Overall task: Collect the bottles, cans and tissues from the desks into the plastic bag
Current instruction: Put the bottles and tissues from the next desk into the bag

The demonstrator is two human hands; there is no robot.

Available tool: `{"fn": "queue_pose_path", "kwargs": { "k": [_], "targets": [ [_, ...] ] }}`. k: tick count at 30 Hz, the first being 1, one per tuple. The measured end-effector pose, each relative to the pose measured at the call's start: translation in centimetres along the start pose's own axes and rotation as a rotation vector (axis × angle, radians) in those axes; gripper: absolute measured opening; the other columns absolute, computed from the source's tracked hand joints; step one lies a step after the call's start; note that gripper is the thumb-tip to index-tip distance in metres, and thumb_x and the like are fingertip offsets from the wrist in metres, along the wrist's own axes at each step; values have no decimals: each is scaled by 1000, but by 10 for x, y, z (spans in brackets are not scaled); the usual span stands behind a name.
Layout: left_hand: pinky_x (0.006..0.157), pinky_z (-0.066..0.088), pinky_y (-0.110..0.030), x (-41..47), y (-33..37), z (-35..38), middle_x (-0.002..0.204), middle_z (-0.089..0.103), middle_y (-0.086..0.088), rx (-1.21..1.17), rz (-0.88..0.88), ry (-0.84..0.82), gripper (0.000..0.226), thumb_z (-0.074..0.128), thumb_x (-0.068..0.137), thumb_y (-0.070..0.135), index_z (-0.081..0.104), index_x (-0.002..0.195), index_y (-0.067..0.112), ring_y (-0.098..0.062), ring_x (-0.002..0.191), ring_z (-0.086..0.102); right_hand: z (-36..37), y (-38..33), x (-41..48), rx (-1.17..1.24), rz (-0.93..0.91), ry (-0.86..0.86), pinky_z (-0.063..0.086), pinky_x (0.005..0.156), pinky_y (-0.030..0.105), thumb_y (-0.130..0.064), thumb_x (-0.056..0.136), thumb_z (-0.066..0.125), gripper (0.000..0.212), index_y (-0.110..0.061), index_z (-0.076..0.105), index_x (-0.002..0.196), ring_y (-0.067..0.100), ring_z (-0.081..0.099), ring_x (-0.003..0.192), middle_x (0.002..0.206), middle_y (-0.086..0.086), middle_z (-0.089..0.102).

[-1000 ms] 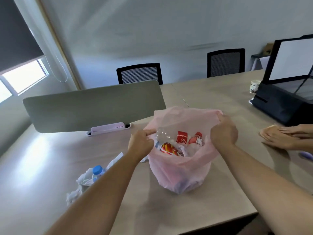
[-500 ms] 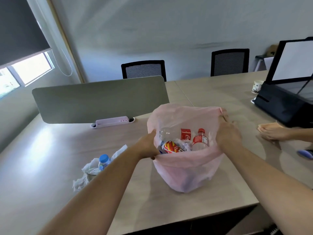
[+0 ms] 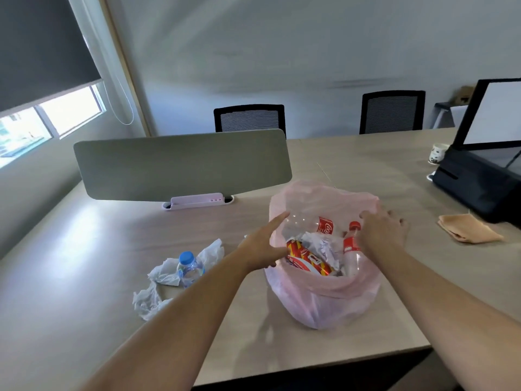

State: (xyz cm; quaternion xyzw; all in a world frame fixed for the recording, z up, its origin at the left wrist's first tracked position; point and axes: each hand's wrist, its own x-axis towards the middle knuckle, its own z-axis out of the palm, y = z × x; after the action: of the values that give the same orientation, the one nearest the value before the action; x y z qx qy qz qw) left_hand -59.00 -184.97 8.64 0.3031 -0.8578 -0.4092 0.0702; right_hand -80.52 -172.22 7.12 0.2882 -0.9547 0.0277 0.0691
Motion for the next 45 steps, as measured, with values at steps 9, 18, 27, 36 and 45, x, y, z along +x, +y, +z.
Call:
{"fn": "queue_pose_path", "kwargs": {
  "k": [9, 18, 27, 36, 45],
  "targets": [
    [77, 57, -41, -11, -33, -78, 121, 58, 3, -68, 32, 394, 59, 61, 82, 11, 47, 134, 32, -21, 75, 62, -23, -96, -8, 338, -279, 266, 39, 96, 46, -10, 80, 55, 29, -11, 68, 106, 39, 46, 118, 139, 15, 47],
    [79, 46, -26, -64, -148, -143, 102, 65, 2, 178, -331, 610, 29, 62, 80, 15, 62, 109, 21, -20, 89, 57, 25, -208, -34, 495, -560, -83, 37, 99, 35, -10, 84, 51, 27, -11, 66, 107, 30, 40, 127, 143, 9, 41],
    [106, 37, -51, -48, -272, -102, 153, 18, -14, 465, -606, 129, 94, 71, 72, 41, 14, 147, 44, -36, 139, 27, 112, -249, -9, 272, -435, -480, 28, 113, 38, -29, 87, 51, 61, -28, 30, 144, 32, 24, 141, 159, 5, 8],
    [110, 35, -46, -2, -300, -77, 160, 0, -1, 497, -618, -53, 86, 65, 76, 55, 13, 145, 52, -31, 143, 21, 177, -290, -1, 178, -449, -625, 15, 115, 52, -69, 86, 30, 72, -48, -3, 146, 29, 10, 147, 161, 0, 0],
    [87, 43, -28, -21, -315, -75, 118, 63, -8, 387, -567, 248, 34, 69, 79, 12, 69, 114, 16, -27, 110, 57, 184, -306, -29, 404, -605, -514, 36, 82, 21, -12, 85, 53, 25, -16, 65, 107, 28, 46, 117, 124, 7, 51]
  ]
}}
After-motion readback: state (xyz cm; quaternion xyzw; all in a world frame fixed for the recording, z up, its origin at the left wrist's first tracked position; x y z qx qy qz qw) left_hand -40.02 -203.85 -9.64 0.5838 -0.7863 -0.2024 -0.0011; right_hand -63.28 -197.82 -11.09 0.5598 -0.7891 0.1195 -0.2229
